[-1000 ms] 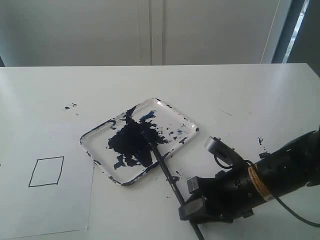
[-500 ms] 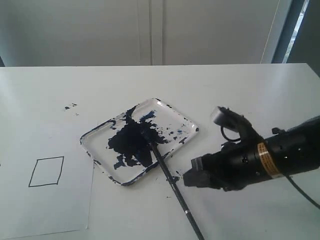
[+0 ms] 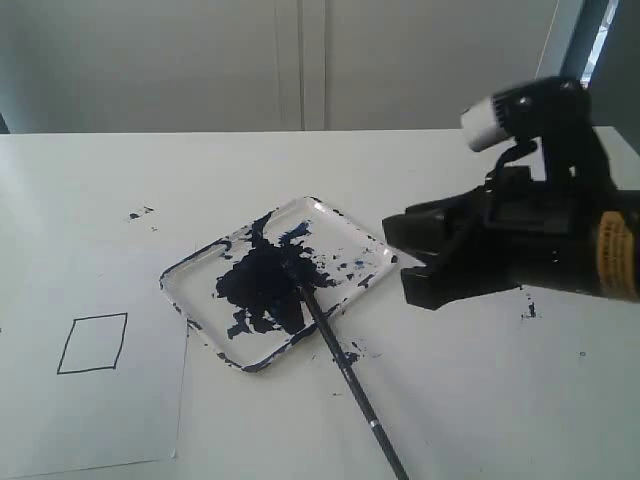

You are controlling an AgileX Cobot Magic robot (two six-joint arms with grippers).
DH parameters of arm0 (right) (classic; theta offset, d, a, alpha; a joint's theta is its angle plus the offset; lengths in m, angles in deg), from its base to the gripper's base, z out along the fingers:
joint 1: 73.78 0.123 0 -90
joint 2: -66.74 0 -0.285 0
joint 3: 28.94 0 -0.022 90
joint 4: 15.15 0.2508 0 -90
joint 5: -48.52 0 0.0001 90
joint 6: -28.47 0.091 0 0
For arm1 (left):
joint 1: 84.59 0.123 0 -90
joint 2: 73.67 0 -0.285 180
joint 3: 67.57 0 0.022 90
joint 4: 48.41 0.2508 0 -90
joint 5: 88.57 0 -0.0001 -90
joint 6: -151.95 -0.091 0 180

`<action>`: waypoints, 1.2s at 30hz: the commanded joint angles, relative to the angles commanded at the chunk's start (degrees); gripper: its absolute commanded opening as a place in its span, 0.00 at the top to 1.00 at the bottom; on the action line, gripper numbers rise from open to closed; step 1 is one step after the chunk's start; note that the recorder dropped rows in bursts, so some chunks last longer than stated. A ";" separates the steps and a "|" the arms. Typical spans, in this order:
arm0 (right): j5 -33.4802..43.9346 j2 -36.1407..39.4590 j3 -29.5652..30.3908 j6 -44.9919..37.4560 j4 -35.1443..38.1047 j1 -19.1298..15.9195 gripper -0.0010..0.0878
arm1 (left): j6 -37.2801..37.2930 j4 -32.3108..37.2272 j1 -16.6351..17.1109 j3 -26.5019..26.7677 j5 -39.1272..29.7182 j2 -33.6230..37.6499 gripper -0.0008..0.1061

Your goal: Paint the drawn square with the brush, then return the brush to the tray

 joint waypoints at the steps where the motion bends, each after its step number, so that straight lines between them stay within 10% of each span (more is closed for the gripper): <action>1: 1.10 -1.68 0.00 -1.82 0.00 0.00 0.72 | 0.00 0.00 0.00 0.00 0.00 0.00 0.99; 36: -4.73 -7.58 1.02 1.76 0.00 0.00 0.72 | 0.00 0.00 0.00 0.00 0.02 0.00 0.99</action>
